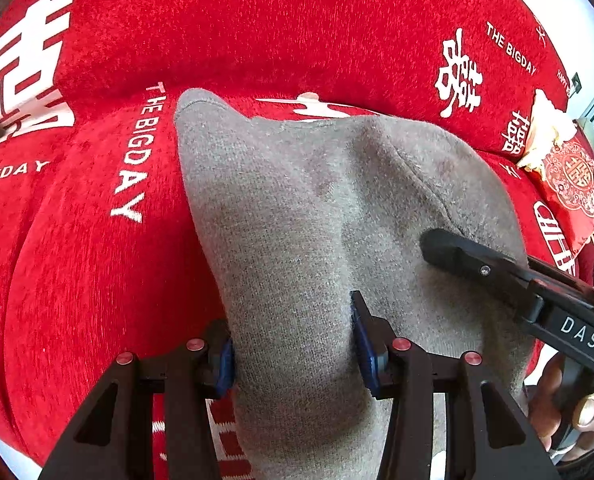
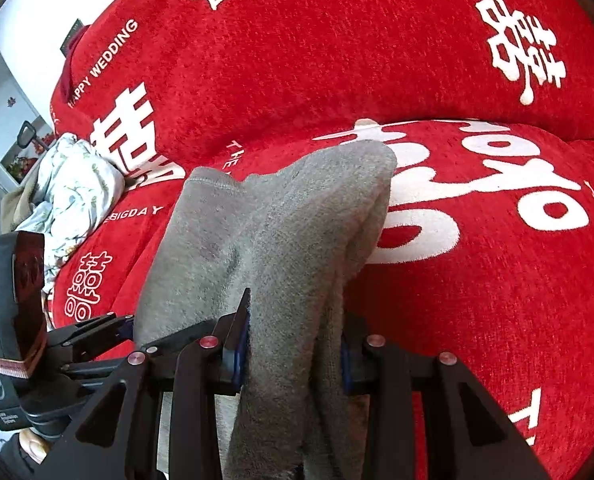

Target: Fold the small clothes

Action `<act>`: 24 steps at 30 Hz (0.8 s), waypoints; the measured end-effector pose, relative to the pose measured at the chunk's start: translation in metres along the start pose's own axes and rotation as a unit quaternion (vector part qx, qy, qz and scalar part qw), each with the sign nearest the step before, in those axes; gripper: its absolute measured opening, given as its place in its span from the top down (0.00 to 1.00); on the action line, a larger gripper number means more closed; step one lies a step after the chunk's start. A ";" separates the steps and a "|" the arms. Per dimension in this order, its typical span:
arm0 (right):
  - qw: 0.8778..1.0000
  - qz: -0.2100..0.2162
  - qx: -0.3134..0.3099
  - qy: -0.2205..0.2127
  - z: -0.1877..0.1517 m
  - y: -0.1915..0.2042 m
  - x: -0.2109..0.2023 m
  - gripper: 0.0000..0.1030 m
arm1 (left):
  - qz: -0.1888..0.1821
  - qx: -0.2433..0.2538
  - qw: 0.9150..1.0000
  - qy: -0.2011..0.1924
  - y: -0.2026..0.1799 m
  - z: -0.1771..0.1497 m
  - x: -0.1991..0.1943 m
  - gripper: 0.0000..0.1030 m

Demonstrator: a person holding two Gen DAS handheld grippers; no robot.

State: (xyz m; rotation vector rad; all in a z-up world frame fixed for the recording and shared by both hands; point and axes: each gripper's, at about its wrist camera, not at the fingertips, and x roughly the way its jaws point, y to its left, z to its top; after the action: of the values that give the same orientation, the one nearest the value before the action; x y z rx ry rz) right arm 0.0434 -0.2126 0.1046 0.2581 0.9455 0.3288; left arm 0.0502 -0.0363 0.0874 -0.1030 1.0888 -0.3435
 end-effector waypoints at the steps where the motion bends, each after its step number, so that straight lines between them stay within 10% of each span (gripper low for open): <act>1: 1.000 -0.002 -0.005 0.000 0.000 0.002 -0.001 0.64 | -0.001 0.000 1.000 0.000 0.000 -0.001 -0.001 0.52; 24: 0.999 -0.022 -0.020 -0.015 -0.026 0.014 -0.014 0.64 | 0.013 0.017 1.000 -0.007 -0.006 -0.026 -0.014 0.52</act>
State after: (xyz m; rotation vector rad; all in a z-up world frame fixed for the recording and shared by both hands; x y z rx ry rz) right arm 0.0125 -0.2029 0.1055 0.2045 0.9135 0.3035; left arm 0.0203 -0.0354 0.0886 -0.0601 1.0694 -0.3382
